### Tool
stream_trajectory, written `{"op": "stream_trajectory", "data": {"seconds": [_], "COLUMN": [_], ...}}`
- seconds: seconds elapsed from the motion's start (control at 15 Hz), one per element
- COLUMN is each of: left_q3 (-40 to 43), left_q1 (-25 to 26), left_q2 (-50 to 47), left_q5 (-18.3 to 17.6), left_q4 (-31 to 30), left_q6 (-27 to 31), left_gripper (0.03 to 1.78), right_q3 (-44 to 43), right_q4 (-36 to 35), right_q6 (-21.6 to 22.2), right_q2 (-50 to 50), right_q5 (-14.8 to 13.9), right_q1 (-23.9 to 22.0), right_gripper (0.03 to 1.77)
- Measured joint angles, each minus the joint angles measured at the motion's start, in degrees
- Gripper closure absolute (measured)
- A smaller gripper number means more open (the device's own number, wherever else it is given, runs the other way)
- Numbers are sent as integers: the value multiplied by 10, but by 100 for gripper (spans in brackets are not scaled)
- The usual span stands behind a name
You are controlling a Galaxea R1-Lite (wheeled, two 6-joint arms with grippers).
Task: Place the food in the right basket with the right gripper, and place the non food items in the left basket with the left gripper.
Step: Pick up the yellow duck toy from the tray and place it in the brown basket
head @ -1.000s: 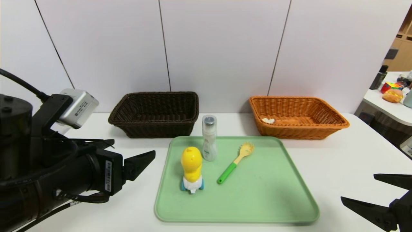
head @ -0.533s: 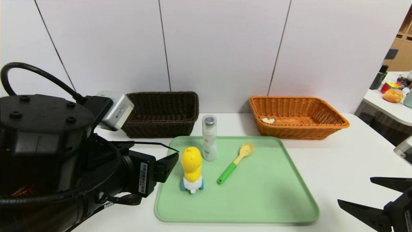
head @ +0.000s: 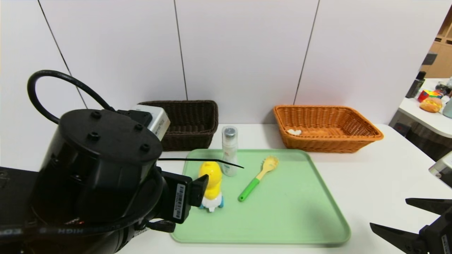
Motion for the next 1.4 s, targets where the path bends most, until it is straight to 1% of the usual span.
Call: {"op": "stream_trajectory", "data": {"seconds": [0.2,0.33,0.47,0.67,1.2,1.4], "left_q3": [-30,-43,-54,-78,-98,-107], "left_q1": [-22,-35,-42,-47,-43,-29], "left_q2": [22,36,52,79,134,148], "left_q5": [13,25,27,28,38,39], "left_q4": [39,50,53,72,72,69], "left_q6": [-20,-28,-32,-56,-81,-85], "left_gripper": [12,12,12,12,12,12], "right_q3": [5,9,14,18,23,25], "right_q4": [0,-1,-1,-3,-2,-2], "right_q6": [0,0,0,0,0,0], "right_q2": [-1,-1,-2,-2,-6,-9], "right_q5": [0,0,0,0,0,0], "right_q1": [0,0,-1,-2,-4,-4], "right_gripper": [11,11,11,11,10,10]}}
